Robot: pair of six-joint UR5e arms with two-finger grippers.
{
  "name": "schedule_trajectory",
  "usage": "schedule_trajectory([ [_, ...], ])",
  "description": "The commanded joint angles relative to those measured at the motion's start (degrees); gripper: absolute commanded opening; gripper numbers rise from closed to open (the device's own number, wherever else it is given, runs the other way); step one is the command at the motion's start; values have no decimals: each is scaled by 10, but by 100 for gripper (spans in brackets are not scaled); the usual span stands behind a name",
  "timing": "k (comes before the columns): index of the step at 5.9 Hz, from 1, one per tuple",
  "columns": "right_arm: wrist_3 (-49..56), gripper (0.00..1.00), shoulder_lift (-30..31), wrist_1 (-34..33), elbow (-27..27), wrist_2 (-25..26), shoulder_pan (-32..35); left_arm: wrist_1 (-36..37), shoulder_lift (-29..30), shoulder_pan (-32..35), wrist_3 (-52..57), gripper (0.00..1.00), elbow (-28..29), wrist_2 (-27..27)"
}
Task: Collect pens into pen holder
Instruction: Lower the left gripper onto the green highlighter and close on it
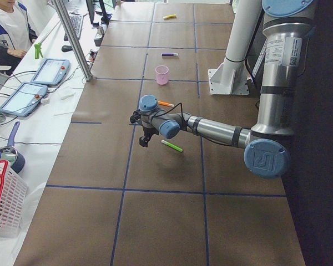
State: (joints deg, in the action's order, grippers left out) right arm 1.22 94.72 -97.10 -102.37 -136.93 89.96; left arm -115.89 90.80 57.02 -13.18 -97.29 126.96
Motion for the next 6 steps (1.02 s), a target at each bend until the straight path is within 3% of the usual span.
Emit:
schedule_trajectory([
  [1,-1,100,0,1,1,0,0,-32,-25,-28,-53,100,-10,-1],
  [3,-6,100,-18,1,1,-2,0,-49,-25,-72,-131,100,-8,-5],
  [6,-7,100,-15,1,16,0,-1,-48,-24,-91,-135,94,-2,-7],
])
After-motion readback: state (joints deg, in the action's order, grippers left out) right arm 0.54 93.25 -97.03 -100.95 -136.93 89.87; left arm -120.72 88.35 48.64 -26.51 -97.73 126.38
